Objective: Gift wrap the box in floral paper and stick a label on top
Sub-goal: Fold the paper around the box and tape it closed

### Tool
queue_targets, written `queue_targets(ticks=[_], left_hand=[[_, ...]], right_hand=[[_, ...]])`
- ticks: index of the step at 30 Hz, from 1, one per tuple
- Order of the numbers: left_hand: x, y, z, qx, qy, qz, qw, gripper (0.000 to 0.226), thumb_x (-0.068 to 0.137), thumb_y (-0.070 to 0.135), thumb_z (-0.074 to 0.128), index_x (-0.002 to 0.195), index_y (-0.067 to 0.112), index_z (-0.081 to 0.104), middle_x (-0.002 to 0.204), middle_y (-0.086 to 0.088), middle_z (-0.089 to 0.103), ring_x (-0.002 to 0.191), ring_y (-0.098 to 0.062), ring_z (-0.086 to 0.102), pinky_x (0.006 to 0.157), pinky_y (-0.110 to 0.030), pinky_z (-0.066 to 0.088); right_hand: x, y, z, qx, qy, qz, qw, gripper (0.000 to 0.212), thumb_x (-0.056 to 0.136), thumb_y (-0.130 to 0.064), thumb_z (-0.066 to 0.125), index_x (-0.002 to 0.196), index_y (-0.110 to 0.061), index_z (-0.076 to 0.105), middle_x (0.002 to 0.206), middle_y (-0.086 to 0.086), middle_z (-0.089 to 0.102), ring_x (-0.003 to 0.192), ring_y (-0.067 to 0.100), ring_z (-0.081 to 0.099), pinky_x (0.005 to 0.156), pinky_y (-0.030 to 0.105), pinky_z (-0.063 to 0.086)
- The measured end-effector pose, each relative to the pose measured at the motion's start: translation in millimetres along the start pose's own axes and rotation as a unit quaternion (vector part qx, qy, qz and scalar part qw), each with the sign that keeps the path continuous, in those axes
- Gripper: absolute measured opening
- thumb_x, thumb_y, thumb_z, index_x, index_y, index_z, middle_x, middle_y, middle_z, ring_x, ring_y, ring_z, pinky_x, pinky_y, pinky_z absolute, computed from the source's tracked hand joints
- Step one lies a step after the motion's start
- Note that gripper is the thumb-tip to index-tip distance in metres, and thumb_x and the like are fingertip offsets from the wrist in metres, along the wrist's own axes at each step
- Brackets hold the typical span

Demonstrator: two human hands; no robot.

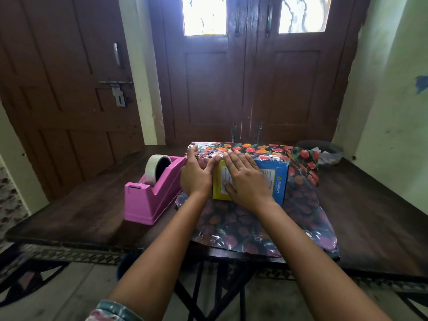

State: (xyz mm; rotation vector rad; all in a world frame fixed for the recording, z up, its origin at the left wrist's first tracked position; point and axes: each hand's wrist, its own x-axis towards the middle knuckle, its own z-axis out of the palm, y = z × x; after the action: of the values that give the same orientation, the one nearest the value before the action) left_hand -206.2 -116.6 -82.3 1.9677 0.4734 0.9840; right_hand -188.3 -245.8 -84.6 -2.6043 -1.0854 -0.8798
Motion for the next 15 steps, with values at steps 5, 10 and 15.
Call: queue_targets(ticks=[5, 10, 15], left_hand=[[3.1, -9.4, -13.1, 0.147, 0.001, 0.105, 0.984, 0.084, 0.075, 0.059, 0.058, 0.144, 0.022, 0.027, 0.096, -0.011, 0.068, 0.085, -0.027, 0.066, 0.066, -0.035, 0.051], [4.0, -7.4, -24.9, 0.079, 0.036, 0.243, 0.966, 0.045, 0.077, 0.025, 0.075, 0.116, 0.018, 0.055, 0.09, -0.003, 0.059, 0.071, -0.011, 0.054, 0.055, -0.028, 0.047], [15.2, -7.1, -23.3, 0.055, -0.047, 0.326, 0.943, 0.014, 0.08, 0.022, 0.068, 0.093, 0.017, 0.072, 0.096, -0.003, 0.06, 0.094, -0.019, 0.054, 0.075, -0.033, 0.05]], right_hand=[[-0.1, -0.1, 0.6, 0.0, -0.005, 0.005, 1.0, 0.067, 0.094, -0.031, 0.044, 0.149, -0.01, 0.013, 0.156, 0.007, 0.015, 0.145, 0.021, 0.009, 0.111, 0.026, -0.009], [-0.7, 0.0, -0.2, 0.003, -0.004, 0.003, 1.0, 0.069, 0.093, -0.031, 0.045, 0.149, -0.01, 0.011, 0.157, 0.007, 0.013, 0.145, 0.021, 0.008, 0.11, 0.026, -0.011], [-1.7, 0.2, 2.2, 0.006, 0.007, 0.0, 1.0, 0.069, 0.092, -0.031, 0.046, 0.148, -0.008, 0.013, 0.156, 0.01, 0.016, 0.145, 0.023, 0.01, 0.111, 0.028, -0.009]])
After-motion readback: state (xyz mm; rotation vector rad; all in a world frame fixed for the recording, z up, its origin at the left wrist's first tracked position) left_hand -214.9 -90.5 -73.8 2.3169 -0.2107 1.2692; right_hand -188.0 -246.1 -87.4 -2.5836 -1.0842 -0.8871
